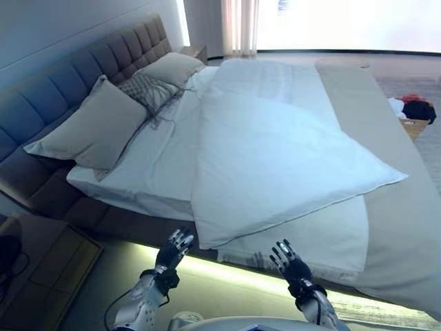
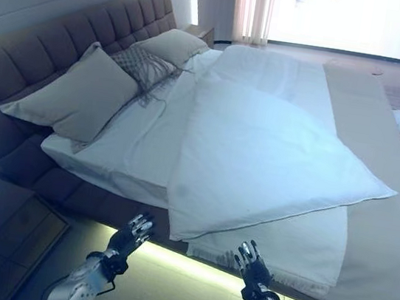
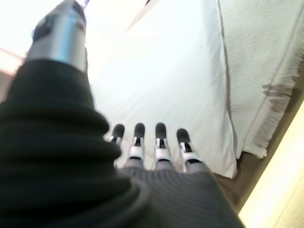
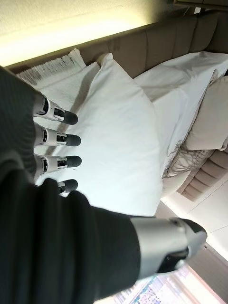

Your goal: Make the bed neatly

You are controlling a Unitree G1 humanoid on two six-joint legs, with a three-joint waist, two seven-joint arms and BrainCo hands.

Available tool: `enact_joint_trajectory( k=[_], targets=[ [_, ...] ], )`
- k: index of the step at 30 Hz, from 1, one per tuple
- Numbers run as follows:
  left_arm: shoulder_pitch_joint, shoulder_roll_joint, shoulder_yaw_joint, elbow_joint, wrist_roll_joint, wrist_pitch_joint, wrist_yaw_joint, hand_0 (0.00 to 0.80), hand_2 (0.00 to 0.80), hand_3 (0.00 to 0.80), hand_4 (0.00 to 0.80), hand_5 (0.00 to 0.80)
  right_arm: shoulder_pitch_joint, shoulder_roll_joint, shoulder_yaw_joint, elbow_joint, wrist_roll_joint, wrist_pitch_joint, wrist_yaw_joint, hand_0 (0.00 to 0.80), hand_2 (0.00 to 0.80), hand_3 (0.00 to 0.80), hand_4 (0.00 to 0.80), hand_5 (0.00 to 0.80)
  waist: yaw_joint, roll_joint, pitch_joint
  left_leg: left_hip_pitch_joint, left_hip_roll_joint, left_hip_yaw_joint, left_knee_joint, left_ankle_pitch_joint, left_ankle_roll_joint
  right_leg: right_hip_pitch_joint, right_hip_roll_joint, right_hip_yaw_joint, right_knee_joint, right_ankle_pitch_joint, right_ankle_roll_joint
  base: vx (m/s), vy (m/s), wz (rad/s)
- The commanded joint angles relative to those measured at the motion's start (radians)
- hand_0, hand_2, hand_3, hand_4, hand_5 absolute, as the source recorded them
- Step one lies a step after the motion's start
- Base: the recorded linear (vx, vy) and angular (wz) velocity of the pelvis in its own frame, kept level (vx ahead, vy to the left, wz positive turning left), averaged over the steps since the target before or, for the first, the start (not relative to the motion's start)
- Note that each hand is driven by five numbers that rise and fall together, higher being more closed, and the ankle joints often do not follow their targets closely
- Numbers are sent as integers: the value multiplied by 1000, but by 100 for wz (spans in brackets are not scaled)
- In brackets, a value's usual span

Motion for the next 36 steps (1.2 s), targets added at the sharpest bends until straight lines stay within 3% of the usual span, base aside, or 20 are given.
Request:
enact_joint_trajectory(
  k=[1,7,12,15,17,20,23,26,29,33,36],
  targets=[
    [-39,25,52,-91,-15,-66,8,0,0,0,0,0,-53,42,-16,-36,16,-34,32,0,0,0,0,0,-9,-67,68,-22,-47,-10,77,-95,40,114,-13,-59,-388,372,72,87,98,4],
    [-28,31,71,-91,-24,-61,-6,0,0,0,0,0,-41,68,-11,-64,-12,-41,11,0,0,0,0,0,1,-70,79,-14,-65,-32,92,-124,64,72,-73,-49,-290,365,88,64,111,14],
    [-38,35,59,-86,-13,-67,-18,0,0,0,0,0,-58,66,-17,-56,12,-71,12,0,0,0,0,0,9,-68,84,-32,-106,-66,101,-132,101,13,-133,-14,-180,432,96,20,167,14],
    [-59,46,40,-92,-5,-57,-5,0,0,0,0,0,-61,65,-26,-50,27,-89,22,0,0,0,0,0,13,-51,81,-37,-137,-91,93,-132,129,-10,-171,15,-75,451,91,35,257,13],
    [-77,49,28,-84,-5,-48,5,0,0,0,0,0,-61,66,-30,-50,43,-101,7,0,0,0,0,0,9,-36,75,-43,-168,-114,95,-137,155,-77,-200,57,57,493,87,41,323,20],
    [-80,56,33,-84,-4,-27,-3,0,0,0,0,0,-38,52,-42,-58,51,-110,10,0,0,0,0,0,-7,-7,67,-36,-188,-128,85,-137,170,-147,-185,98,179,500,72,88,273,34],
    [-85,64,38,-83,-14,-15,11,0,0,0,0,0,-31,39,-51,-51,42,-96,28,0,0,0,0,0,-27,-19,61,-11,-210,-125,79,-157,170,-184,-171,77,102,549,88,164,63,8],
    [-113,71,33,-92,-31,-5,35,0,0,0,0,0,-61,32,-55,-20,52,-86,47,0,0,0,0,0,-54,-76,69,27,-236,-140,79,-206,153,-214,-139,33,-182,622,132,243,-142,-32],
    [-122,72,24,-85,-32,-7,31,0,0,0,0,0,-90,26,-72,20,62,-72,65,0,0,0,0,0,-64,-95,73,58,-228,-145,69,-230,142,-220,-88,-14,-386,626,140,240,-129,-22],
    [-109,59,14,-56,-20,-27,16,0,0,0,0,0,-81,29,-67,50,63,-72,82,0,0,0,0,0,-59,-108,70,76,-214,-136,77,-258,150,-210,-45,-49,-427,623,136,243,-100,11],
    [-68,52,25,-56,9,-37,-6,0,0,0,0,0,-44,36,-80,60,65,-72,118,0,0,0,0,0,-58,-119,63,77,-212,-134,103,-276,155,-191,-42,-33,-392,611,132,257,-162,22]
  ],
)
